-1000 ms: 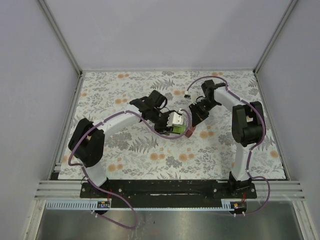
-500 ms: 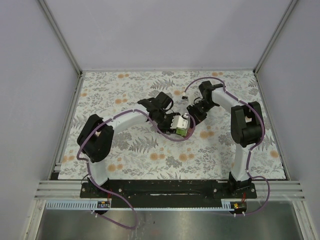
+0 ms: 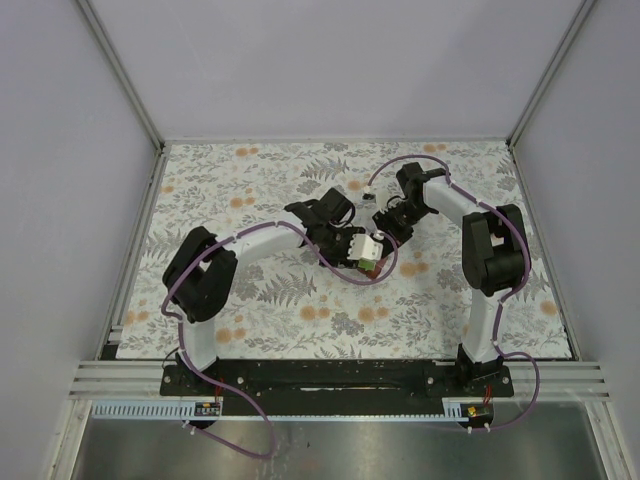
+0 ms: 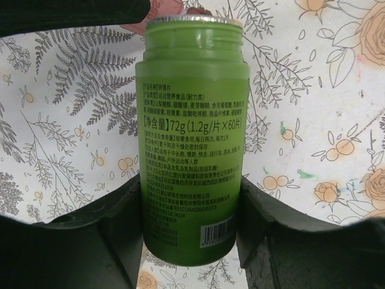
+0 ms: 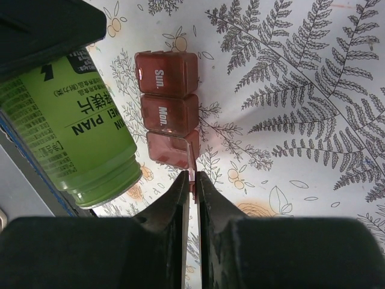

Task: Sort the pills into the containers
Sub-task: Pour the pill into the pill container.

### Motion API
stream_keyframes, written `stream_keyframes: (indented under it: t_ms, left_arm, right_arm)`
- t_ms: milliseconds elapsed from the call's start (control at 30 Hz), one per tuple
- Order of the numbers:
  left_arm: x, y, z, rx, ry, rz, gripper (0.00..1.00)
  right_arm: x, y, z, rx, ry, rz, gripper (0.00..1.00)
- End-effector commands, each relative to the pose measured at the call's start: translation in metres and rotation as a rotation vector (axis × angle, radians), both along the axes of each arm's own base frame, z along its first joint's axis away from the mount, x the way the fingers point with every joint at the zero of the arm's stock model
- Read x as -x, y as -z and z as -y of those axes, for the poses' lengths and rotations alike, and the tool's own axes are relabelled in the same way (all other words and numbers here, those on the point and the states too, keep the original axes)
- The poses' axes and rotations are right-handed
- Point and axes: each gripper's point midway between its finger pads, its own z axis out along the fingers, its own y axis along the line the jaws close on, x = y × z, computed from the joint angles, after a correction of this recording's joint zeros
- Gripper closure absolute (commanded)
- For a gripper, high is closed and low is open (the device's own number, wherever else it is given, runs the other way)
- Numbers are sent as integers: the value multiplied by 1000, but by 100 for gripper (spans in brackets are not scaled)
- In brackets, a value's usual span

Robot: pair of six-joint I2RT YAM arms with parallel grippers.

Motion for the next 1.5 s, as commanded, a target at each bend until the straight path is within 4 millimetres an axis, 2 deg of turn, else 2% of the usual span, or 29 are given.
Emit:
stream_keyframes:
  t_ms: [0, 533, 1467]
  left_arm:
    - [-12, -4, 6, 5, 4, 82, 100]
    - [-16, 11, 1, -65, 60, 156, 100]
    - [-18, 11, 8, -127, 144, 274, 100]
  right_arm:
    - [2, -17, -5, -20, -12, 43, 94]
    - [1, -18, -5, -12, -13, 45, 95]
    - [0, -18, -4, 2, -11, 41, 95]
